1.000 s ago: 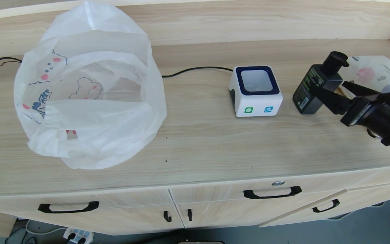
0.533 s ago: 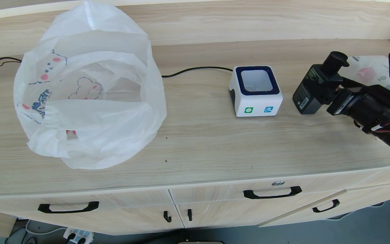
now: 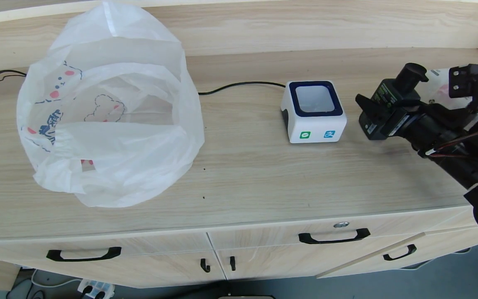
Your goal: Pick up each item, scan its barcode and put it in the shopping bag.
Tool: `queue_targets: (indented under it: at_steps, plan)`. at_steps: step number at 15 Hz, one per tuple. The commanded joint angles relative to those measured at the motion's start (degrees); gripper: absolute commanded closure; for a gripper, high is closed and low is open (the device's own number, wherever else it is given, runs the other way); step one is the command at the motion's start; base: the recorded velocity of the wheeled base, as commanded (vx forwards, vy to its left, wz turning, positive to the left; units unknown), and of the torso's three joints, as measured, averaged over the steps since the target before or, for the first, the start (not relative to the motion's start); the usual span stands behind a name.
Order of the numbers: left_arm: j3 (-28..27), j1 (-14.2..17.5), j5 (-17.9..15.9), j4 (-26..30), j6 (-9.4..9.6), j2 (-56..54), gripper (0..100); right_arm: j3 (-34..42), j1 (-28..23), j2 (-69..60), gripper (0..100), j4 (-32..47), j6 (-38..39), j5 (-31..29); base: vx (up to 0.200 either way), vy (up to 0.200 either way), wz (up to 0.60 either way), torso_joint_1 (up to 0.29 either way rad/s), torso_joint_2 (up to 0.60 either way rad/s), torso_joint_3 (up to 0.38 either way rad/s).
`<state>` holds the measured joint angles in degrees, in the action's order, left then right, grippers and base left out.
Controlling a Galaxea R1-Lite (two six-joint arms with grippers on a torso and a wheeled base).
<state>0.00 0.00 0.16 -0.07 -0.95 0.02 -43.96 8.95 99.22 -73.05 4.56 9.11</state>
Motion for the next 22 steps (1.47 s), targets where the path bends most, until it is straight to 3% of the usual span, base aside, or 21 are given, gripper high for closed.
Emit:
queue_targets:
  at_steps: [1,9,10,17,19,22]
  plan:
    - [0.0,0.0,0.02,-0.01,-0.02,-0.02,0,-0.16,0.1,1.59,0,-0.25,0.01,0.03,0.0,0.0,0.0,0.0,0.0,0.0]
    - [0.0,0.0,0.02,-0.01,-0.02,-0.02,0,-0.16,0.1,1.68,0,-0.25,-0.25,0.03,0.0,0.0,0.0,0.0,0.0,0.0]
    - [0.0,0.0,0.02,-0.01,-0.02,-0.02,0,-0.34,0.1,1.68,100,-0.34,-0.25,0.03,0.0,0.0,0.0,0.0,0.0,0.0]
    - [0.0,0.0,0.02,-0.01,-0.02,-0.02,0,2.83,0.28,0.98,100,-8.6,0.01,0.03,0.0,0.0,0.0,0.0,0.0,0.0]
    - [0.0,0.0,0.02,-0.01,-0.02,-0.02,0,8.19,0.72,-2.36,100,-12.74,-0.6,0.03,0.0,0.0,0.0,0.0,0.0,0.0]
    - [0.0,0.0,0.02,-0.01,-0.02,-0.02,0,18.12,5.29,-11.59,100,-13.44,-1.66,-0.41,0.0,0.0,0.0,0.0,0.0,0.0]
